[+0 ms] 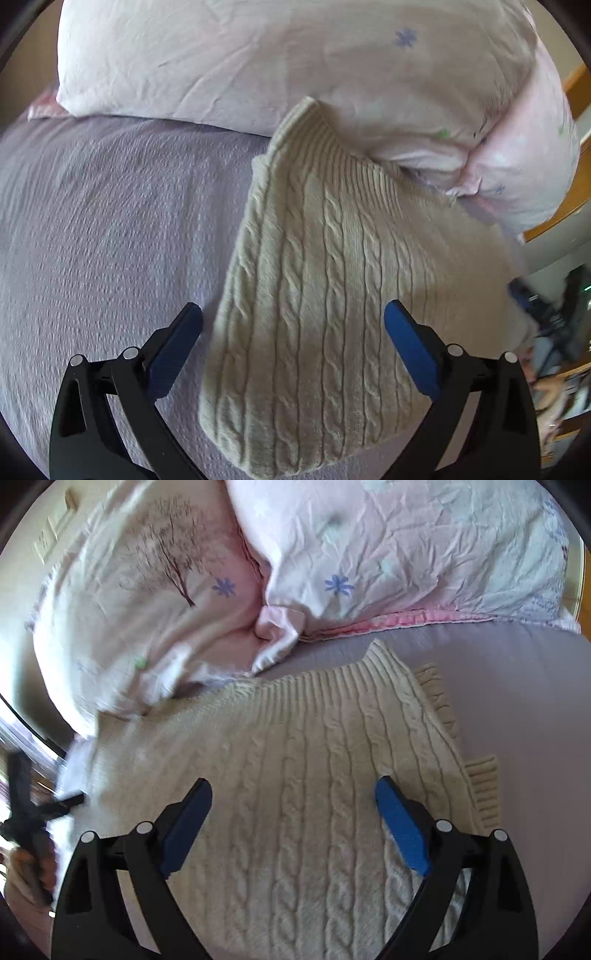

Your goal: Fold small clothes

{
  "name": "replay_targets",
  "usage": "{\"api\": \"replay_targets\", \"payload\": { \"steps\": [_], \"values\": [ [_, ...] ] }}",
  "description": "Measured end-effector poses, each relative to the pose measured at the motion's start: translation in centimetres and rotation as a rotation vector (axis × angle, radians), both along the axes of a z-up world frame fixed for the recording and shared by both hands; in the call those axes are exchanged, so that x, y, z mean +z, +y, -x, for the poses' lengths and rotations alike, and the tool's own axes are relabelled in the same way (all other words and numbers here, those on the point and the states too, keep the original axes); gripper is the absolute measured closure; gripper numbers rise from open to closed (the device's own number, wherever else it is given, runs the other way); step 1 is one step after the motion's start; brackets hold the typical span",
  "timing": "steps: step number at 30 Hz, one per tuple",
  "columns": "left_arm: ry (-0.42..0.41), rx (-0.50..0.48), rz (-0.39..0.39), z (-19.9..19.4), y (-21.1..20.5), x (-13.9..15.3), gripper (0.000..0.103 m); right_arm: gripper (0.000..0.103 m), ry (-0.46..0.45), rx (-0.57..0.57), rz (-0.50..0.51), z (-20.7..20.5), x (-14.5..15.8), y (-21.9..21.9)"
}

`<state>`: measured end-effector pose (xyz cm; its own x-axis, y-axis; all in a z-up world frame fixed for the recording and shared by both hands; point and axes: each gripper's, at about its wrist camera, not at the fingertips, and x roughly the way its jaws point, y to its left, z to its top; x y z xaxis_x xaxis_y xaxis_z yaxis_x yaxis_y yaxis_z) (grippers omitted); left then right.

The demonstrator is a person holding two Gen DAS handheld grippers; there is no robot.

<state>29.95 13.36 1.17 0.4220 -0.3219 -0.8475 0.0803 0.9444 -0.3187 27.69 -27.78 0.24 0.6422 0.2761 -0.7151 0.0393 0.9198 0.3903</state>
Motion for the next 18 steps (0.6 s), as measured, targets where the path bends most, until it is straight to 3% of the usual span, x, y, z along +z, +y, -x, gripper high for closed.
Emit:
{"api": "replay_targets", "payload": {
  "steps": [6,8,10,13,16,18],
  "values": [
    [0.000,0.062,0.091,-0.5,-2.8,-0.4,0.045,0.012,-0.012,0.001,-0.097,0.5,0.0,-1.5],
    [0.005,0.112,0.126,-1.0,-2.1,-0.7,0.073,0.012,-0.020,0.004,-0.106,1.0,0.1,-1.8],
    [0.037,0.141,0.216,-1.2,-0.9,-0.7,0.077,0.012,-0.032,0.002,-0.109,1.6,0.6,-2.5],
    [-0.005,0.129,0.218,-1.1,-2.1,2.1,0.079,0.012,-0.071,-0.016,-0.117,2.8,1.7,-4.3],
    [-0.081,0.058,0.258,-1.1,-6.6,6.5,0.080,0.012,-0.126,-0.047,-0.133,4.4,2.8,-6.5],
    [-0.126,-0.037,0.273,-1.2,-11.9,9.2,0.080,0.012,-0.160,-0.076,-0.136,5.5,3.4,-7.9]
  ]
}}
